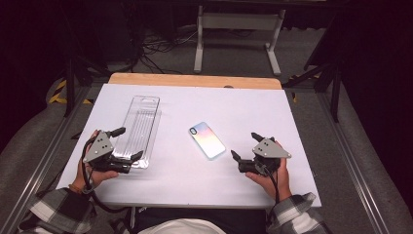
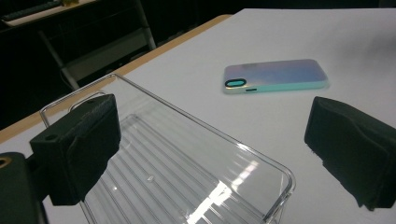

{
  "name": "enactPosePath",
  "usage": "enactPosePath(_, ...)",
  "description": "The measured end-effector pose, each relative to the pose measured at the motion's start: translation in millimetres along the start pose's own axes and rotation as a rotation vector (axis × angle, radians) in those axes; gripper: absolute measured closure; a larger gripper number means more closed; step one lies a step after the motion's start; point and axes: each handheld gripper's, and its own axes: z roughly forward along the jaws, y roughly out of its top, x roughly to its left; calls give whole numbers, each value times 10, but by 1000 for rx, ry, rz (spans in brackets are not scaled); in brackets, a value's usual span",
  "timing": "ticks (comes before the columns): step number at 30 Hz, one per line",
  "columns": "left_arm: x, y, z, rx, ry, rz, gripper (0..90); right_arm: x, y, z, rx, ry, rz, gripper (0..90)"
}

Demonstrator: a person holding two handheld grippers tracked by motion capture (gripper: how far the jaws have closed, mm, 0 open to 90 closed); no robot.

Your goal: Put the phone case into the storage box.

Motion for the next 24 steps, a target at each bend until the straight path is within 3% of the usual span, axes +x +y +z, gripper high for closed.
enactPosePath(14, -19, -9, 16, 14, 0, 15, 43, 2, 101, 11, 34, 8, 15, 59)
enactPosePath(24, -33, 1, -1, 13, 3, 23, 43, 59, 309, 219, 136, 65, 30, 72)
